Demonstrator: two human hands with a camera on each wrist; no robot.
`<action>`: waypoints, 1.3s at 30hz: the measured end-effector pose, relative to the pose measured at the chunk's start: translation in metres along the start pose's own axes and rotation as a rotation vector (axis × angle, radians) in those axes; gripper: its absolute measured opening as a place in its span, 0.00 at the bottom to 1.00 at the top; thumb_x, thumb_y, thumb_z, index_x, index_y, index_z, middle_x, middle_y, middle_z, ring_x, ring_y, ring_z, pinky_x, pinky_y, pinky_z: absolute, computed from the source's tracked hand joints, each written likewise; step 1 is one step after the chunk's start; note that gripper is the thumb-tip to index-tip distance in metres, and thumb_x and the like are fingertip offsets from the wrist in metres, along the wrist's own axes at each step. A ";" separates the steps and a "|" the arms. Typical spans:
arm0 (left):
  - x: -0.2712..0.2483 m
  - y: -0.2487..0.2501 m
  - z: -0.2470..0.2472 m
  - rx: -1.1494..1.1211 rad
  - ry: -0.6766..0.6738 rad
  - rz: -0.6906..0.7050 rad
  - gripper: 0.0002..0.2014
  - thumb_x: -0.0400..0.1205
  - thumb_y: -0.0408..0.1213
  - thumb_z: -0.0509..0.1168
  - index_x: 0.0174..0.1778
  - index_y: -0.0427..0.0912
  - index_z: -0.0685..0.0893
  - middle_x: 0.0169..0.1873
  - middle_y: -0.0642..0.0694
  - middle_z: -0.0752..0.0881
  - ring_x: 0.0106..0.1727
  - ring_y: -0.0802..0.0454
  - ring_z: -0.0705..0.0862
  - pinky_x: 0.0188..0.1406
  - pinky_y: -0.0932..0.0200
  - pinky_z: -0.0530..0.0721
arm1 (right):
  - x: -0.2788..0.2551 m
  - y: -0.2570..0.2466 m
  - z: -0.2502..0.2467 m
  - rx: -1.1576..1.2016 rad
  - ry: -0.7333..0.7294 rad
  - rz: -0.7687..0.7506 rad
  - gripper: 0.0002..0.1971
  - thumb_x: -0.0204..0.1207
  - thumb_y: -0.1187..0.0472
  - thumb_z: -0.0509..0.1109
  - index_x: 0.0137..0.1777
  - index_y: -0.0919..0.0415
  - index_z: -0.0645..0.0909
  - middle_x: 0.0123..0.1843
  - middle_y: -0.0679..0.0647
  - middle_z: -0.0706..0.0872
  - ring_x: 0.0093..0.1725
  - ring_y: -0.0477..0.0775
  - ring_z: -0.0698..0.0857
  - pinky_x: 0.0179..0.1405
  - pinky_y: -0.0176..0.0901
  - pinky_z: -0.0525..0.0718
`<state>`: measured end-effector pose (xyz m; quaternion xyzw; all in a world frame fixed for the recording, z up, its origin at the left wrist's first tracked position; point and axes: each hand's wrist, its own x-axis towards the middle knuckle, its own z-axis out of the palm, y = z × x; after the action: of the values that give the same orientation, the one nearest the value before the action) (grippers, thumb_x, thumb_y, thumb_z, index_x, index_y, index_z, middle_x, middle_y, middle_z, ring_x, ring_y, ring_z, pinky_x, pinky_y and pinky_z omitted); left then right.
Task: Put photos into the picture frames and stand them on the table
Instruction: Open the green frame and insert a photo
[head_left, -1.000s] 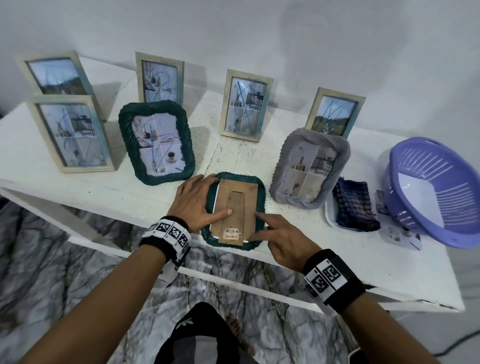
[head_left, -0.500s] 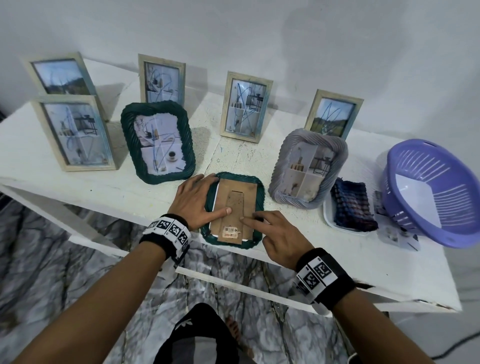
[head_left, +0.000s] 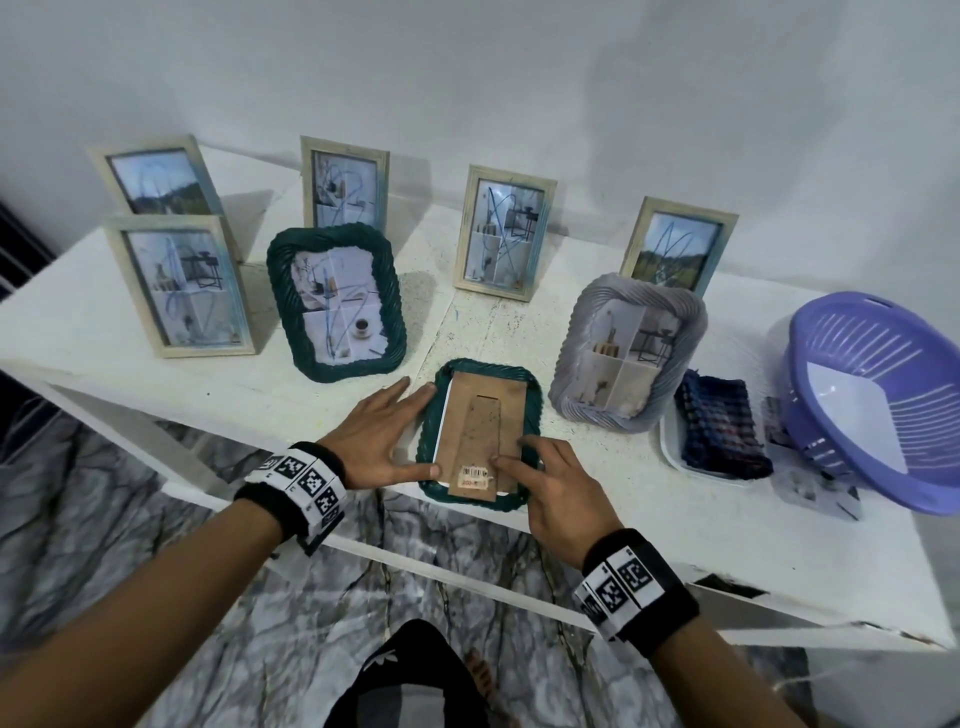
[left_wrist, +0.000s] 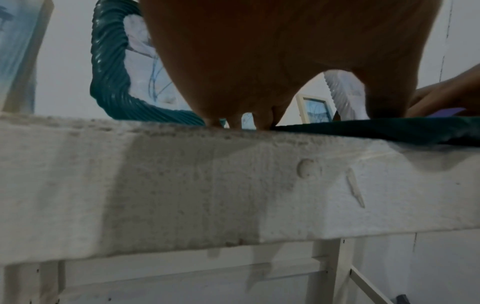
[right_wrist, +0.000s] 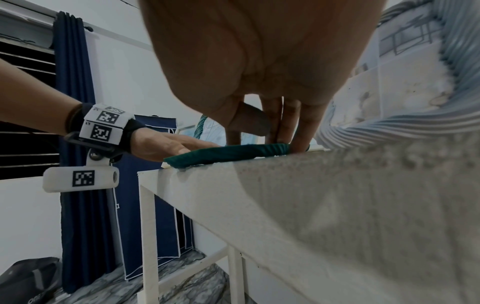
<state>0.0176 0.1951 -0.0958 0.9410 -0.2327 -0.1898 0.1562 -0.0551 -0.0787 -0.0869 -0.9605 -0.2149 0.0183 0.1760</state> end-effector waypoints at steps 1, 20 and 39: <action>-0.001 0.002 -0.001 0.006 -0.006 -0.003 0.58 0.67 0.79 0.53 0.86 0.51 0.36 0.85 0.53 0.42 0.85 0.56 0.37 0.82 0.51 0.45 | 0.000 -0.001 0.000 0.004 -0.001 0.005 0.27 0.69 0.63 0.54 0.68 0.53 0.82 0.67 0.61 0.79 0.65 0.63 0.76 0.42 0.54 0.89; -0.008 -0.009 0.022 -0.026 0.179 0.172 0.30 0.83 0.62 0.54 0.80 0.57 0.62 0.86 0.56 0.45 0.85 0.59 0.37 0.82 0.55 0.39 | 0.043 -0.073 -0.013 -0.356 -0.047 0.368 0.32 0.71 0.29 0.61 0.34 0.61 0.83 0.34 0.61 0.85 0.40 0.59 0.81 0.40 0.50 0.76; -0.007 -0.014 0.029 0.021 0.243 0.184 0.31 0.82 0.66 0.48 0.79 0.56 0.66 0.86 0.53 0.48 0.86 0.57 0.39 0.84 0.52 0.41 | 0.037 -0.042 -0.026 0.592 0.073 0.645 0.19 0.66 0.43 0.67 0.41 0.62 0.78 0.42 0.57 0.85 0.42 0.55 0.82 0.34 0.45 0.78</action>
<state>0.0047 0.2041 -0.1242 0.9333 -0.2990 -0.0572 0.1902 -0.0359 -0.0365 -0.0468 -0.8865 0.1169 0.0991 0.4365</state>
